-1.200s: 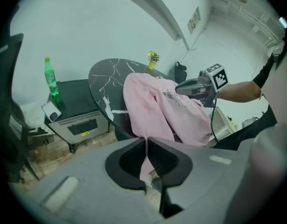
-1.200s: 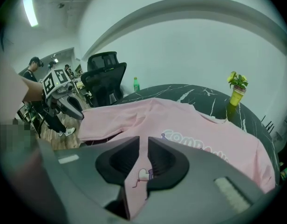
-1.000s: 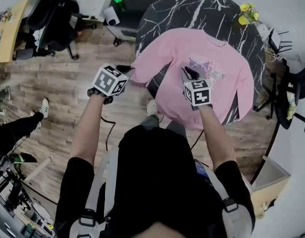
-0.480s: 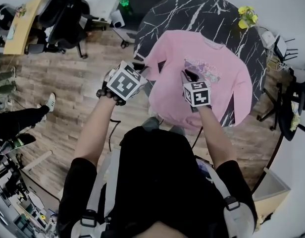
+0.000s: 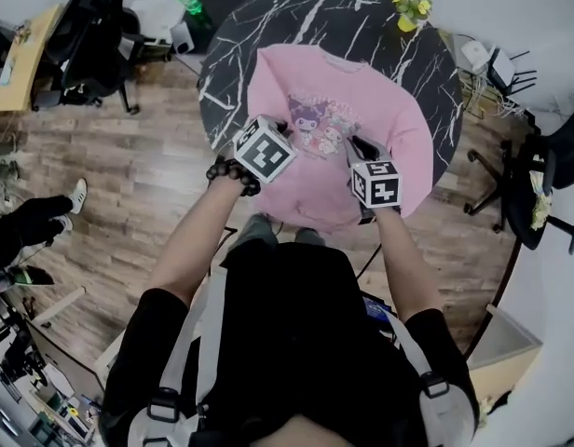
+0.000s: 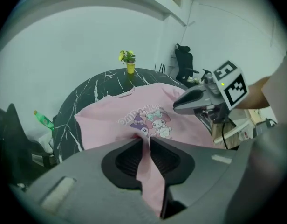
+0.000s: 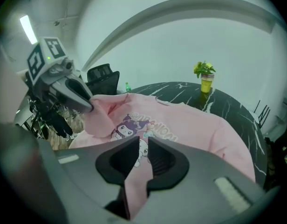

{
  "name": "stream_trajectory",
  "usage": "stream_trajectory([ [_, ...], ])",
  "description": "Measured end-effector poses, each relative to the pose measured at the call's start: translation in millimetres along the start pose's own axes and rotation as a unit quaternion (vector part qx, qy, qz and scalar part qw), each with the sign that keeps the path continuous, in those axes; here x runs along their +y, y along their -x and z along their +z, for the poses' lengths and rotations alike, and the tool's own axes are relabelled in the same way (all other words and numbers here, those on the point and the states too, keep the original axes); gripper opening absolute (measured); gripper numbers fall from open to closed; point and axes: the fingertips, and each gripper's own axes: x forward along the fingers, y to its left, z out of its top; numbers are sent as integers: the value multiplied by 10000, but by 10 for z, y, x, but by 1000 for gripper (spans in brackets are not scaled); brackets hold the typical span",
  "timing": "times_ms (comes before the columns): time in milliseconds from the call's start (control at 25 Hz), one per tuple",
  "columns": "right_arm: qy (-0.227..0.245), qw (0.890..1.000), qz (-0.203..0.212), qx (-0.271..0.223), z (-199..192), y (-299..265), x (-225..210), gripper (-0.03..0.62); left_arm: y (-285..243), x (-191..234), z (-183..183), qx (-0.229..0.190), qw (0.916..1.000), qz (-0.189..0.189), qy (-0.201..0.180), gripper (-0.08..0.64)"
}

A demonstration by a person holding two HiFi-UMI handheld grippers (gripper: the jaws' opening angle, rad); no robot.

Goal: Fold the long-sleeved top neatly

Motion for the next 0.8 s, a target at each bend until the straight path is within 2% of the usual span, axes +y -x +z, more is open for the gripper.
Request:
stream_trajectory([
  [120,-140,9999,-67,-9,-161,230,-183,63,-212,-95,190,-65,9990,1,453,127],
  [240,-238,9997,-110,-15,-299,397,-329,63,-401,-258,376,-65,9993,22,362,171],
  [360,-348,9993,-136,-34,-424,522,-429,63,-597,-530,488,16,9998,-172,74,172],
  [440,-401,9991,-125,-49,-488,585,-480,63,-690,-704,495,70,9995,-289,54,172],
  [640,-326,9995,-5,-34,-504,603,-544,63,-692,-762,423,-78,9998,16,158,172],
  [800,-127,9998,136,-77,-386,509,-484,63,-536,-693,337,-261,9988,166,391,172],
])
